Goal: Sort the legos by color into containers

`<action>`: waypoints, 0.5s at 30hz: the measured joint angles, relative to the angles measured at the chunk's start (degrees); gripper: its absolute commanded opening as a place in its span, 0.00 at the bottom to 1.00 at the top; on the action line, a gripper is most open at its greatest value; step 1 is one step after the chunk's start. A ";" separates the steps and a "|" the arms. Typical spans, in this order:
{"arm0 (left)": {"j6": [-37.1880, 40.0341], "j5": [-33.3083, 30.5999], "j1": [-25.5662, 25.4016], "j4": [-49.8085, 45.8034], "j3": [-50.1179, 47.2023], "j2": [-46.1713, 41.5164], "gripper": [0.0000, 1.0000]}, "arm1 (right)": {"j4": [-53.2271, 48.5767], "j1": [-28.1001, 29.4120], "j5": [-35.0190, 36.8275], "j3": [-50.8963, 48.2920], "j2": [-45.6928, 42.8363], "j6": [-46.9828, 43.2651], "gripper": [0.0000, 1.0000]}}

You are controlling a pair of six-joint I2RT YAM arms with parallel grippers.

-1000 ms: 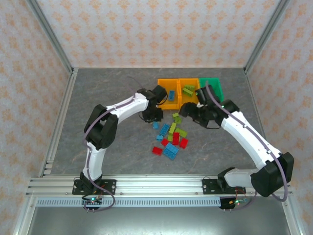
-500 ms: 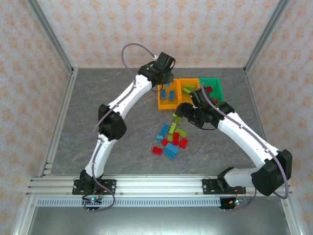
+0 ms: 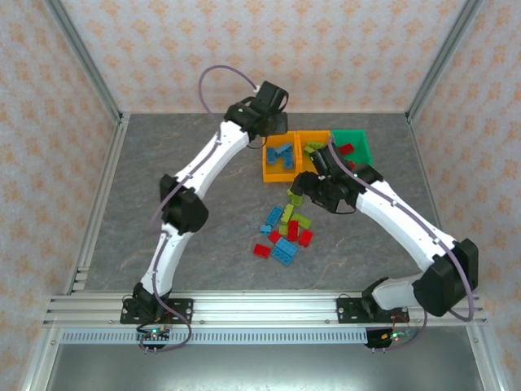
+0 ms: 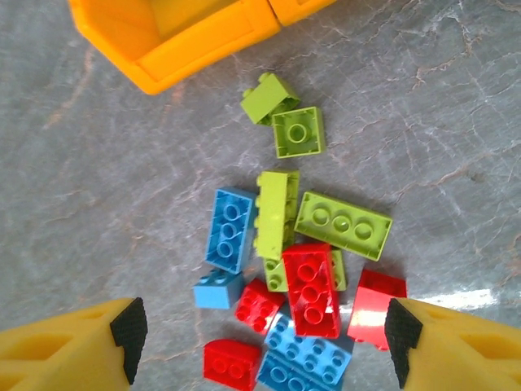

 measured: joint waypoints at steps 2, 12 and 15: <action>1.53 0.72 0.00 1.46 -9.75 -10.67 0.49 | 0.44 0.00 0.70 1.16 3.56 -2.40 0.79; 18.36 9.86 -0.04 6.43 -47.08 -55.82 0.81 | 2.93 0.15 4.39 13.55 25.00 -24.57 0.75; 23.34 12.17 -0.04 6.75 -56.94 -62.99 0.92 | 3.02 0.15 4.33 15.91 29.27 -28.76 0.75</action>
